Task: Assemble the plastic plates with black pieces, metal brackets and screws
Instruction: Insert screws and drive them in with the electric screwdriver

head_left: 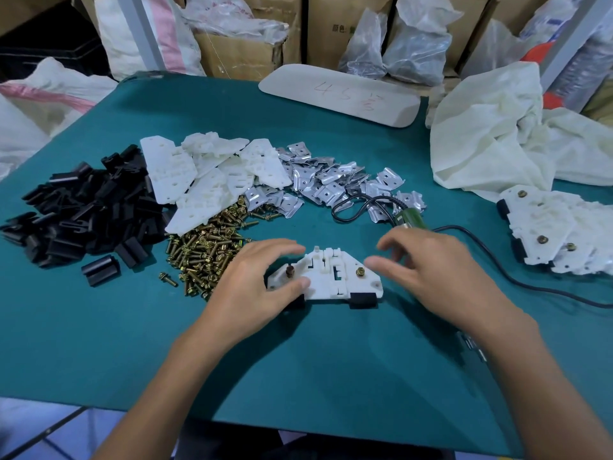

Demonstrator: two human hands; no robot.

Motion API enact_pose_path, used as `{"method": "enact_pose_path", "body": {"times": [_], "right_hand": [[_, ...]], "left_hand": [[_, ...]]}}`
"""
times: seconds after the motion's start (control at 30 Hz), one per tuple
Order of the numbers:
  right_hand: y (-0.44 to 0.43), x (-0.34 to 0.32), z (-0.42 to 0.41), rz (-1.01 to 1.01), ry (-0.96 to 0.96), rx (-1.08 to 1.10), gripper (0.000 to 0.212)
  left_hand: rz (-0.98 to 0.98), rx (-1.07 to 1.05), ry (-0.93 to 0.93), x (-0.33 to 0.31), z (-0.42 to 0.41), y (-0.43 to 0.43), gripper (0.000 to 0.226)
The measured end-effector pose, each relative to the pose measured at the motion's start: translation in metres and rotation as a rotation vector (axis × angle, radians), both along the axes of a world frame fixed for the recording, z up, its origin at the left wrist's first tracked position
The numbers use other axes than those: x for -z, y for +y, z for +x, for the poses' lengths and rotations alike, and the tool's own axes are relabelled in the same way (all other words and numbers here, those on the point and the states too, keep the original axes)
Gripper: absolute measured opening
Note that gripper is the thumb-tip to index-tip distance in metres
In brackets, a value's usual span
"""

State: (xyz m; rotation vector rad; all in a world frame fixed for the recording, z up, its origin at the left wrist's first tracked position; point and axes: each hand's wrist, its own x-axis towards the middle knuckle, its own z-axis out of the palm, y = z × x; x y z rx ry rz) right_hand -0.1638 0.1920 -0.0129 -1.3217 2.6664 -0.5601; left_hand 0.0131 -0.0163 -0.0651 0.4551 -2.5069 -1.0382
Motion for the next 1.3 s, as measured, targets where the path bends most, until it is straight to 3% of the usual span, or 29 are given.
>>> {"method": "enact_pose_path", "body": {"times": [0.1, 0.2, 0.27, 0.43, 0.5, 0.7, 0.77, 0.83, 0.97, 1.13, 1.3], "right_hand": [[0.031, -0.004, -0.013, -0.057, 0.041, 0.252, 0.040], [0.049, 0.002, -0.021, 0.241, -0.089, 0.431, 0.068], [0.049, 0.008, -0.017, 0.236, -0.227, 0.463, 0.060], [0.041, 0.020, -0.019, 0.141, -0.259, 0.535, 0.039], [0.044, 0.022, -0.023, -0.054, -0.420, 0.588, 0.031], [0.048, 0.015, -0.027, -0.966, -1.207, 0.712, 0.006], [0.050, 0.012, -0.024, -1.150, -1.359, 0.605, 0.006], [0.052, 0.011, -0.019, -1.238, -1.463, 0.455, 0.023], [0.049, 0.015, -0.010, -1.240, -1.406, 0.391, 0.047], [0.035, 0.009, -0.002, -1.261, -1.340, 0.414, 0.040], [0.006, -0.009, -0.002, -1.309, -1.083, 0.461, 0.039]], "left_hand": [[-0.036, 0.066, -0.097, 0.000, -0.007, 0.007, 0.070], [-0.197, 0.156, -0.249, 0.006, -0.022, 0.015, 0.092], [-0.253, 0.151, -0.230, 0.011, -0.031, 0.019, 0.089], [-0.212, 0.122, -0.141, 0.020, -0.035, 0.026, 0.087], [-0.208, 0.114, -0.124, 0.021, -0.035, 0.028, 0.087], [-0.208, 0.110, -0.124, 0.022, -0.034, 0.029, 0.087], [-0.202, 0.108, -0.118, 0.024, -0.034, 0.028, 0.087], [-0.197, 0.098, -0.107, 0.026, -0.035, 0.027, 0.088], [-0.213, 0.095, -0.118, 0.029, -0.037, 0.026, 0.090], [-0.204, 0.092, -0.119, 0.026, -0.036, 0.027, 0.089], [-0.201, 0.089, -0.132, 0.025, -0.037, 0.027, 0.091]]}}
